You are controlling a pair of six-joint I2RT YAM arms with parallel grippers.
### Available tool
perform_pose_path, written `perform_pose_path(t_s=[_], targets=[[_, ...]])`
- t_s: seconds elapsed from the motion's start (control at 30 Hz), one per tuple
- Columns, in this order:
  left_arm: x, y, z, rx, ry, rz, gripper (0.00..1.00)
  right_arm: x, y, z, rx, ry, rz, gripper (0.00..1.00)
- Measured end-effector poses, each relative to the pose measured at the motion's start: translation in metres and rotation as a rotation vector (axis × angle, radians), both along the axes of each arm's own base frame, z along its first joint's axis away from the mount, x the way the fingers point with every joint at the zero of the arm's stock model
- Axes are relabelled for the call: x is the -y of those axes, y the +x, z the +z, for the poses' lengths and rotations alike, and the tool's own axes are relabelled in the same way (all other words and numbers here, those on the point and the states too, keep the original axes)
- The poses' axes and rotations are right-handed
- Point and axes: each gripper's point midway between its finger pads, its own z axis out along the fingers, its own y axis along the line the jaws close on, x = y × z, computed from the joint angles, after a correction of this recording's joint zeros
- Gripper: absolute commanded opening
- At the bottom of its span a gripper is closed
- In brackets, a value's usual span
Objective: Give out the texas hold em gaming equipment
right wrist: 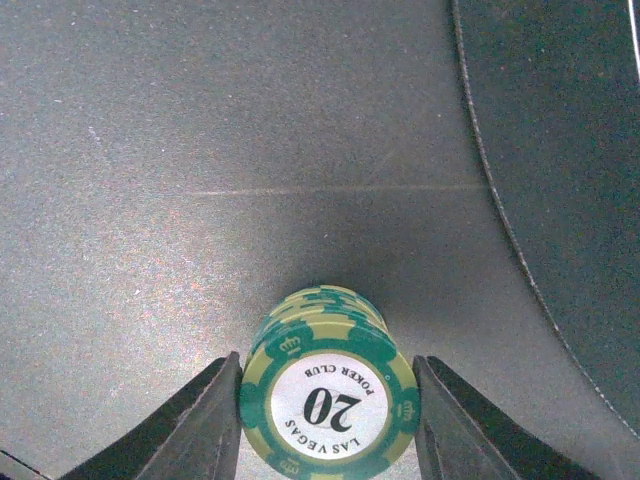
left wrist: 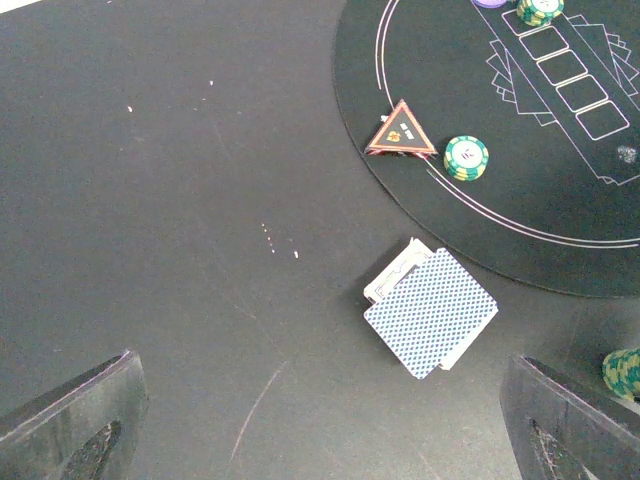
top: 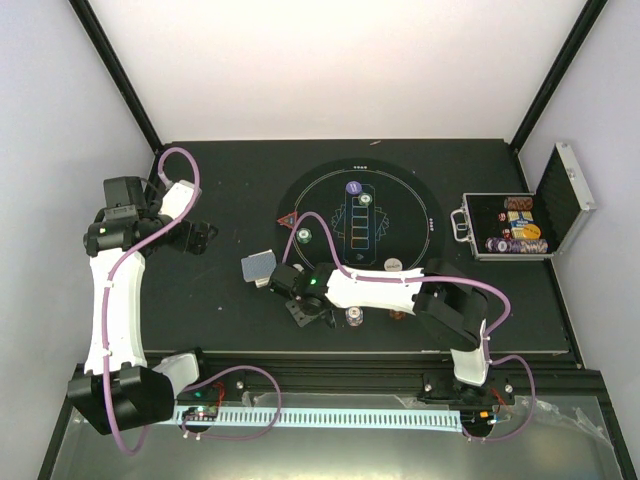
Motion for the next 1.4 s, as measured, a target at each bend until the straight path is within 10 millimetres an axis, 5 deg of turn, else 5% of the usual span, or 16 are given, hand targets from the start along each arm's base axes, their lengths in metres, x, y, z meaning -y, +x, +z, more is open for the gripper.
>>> perform_pose_path(t_s=[0.3, 0.67, 0.83, 1.07, 1.4], targets=[[0.0, 0.0, 0.0, 0.001, 0.001, 0.001, 0.99, -0.001, 0.001, 0.0, 0.002, 0.006, 0.0, 0.36], [-0.002, -0.002, 0.003, 0.013, 0.007, 0.007, 0.99, 0.004, 0.006, 0.002, 0.027, -0.017, -0.004, 0.08], [-0.004, -0.002, 0.003, 0.014, 0.009, 0.011, 0.99, 0.015, 0.024, 0.026, 0.07, 0.014, -0.052, 0.06], [-0.004, -0.002, 0.003, 0.014, 0.011, 0.012, 0.99, 0.06, 0.07, 0.069, 0.139, 0.087, -0.195, 0.07], [-0.004, -0.002, 0.004, 0.016, 0.012, 0.012, 0.99, 0.166, 0.118, 0.012, 0.069, -0.059, -0.417, 0.07]])
